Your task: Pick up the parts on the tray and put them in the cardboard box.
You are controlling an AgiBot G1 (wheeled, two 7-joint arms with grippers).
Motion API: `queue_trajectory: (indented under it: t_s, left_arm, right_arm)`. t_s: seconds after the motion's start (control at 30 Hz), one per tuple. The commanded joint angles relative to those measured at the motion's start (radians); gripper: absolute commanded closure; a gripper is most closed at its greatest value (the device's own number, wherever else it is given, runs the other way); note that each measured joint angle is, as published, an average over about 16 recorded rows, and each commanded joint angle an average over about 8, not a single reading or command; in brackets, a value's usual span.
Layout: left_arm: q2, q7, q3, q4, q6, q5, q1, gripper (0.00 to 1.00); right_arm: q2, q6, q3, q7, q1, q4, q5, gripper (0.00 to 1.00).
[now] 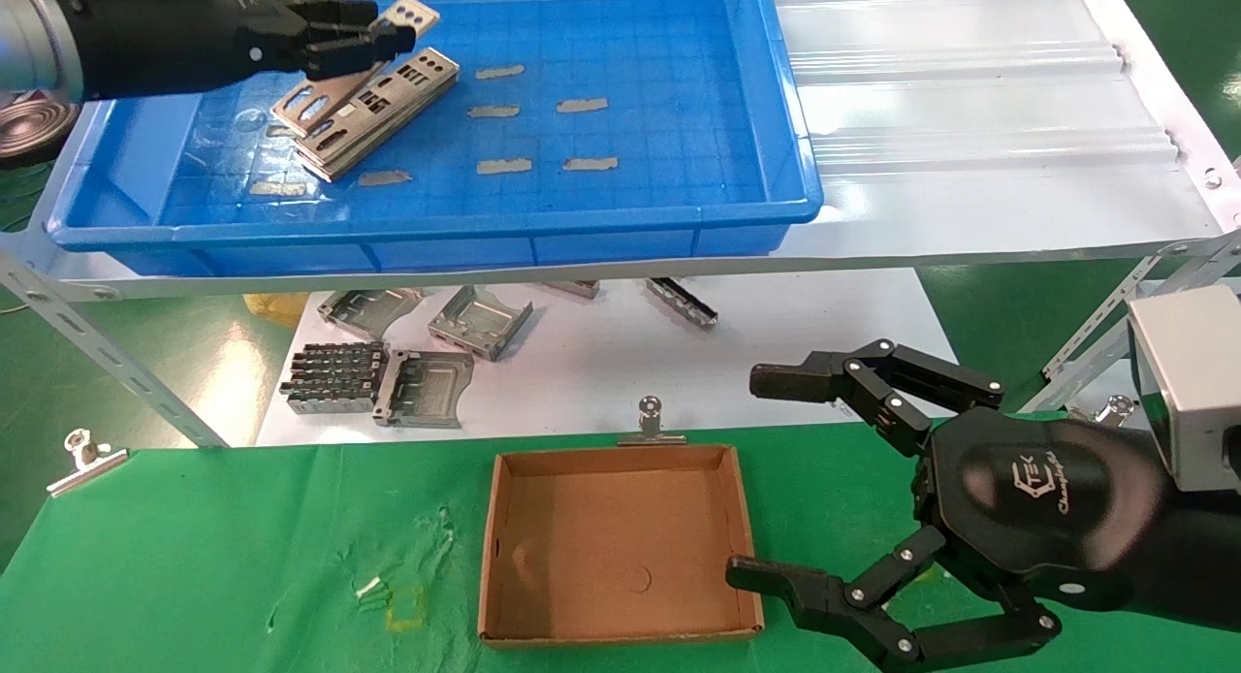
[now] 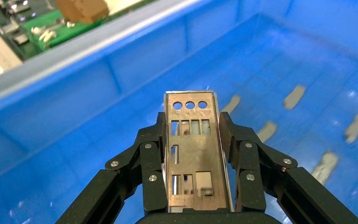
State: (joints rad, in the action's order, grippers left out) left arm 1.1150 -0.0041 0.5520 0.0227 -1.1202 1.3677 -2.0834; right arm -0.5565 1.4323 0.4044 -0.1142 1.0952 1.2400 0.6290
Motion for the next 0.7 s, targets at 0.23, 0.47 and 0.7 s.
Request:
queue_trajectory:
  t_s: [0.23, 0.47, 0.7]
  left_arm:
    - [-0.048, 0.016, -0.031, 0.019, -0.135, -0.046, -0.012, 1.00]
    - [-0.104, 0.037, -0.061, 0.048, -0.352, -0.096, 0.003, 1.00]
    - [-0.145, 0.016, -0.059, 0.194, -0.489, -0.172, 0.089, 1.00]
  right_arm:
    - [0.000, 0.000, 0.000, 0.000, 0.000, 0.000, 0.000, 0.00]
    - [0.000, 0.000, 0.000, 0.000, 0.000, 0.000, 0.000, 0.00]
    - [0.000, 0.000, 0.000, 0.000, 0.000, 0.000, 0.000, 0.00]
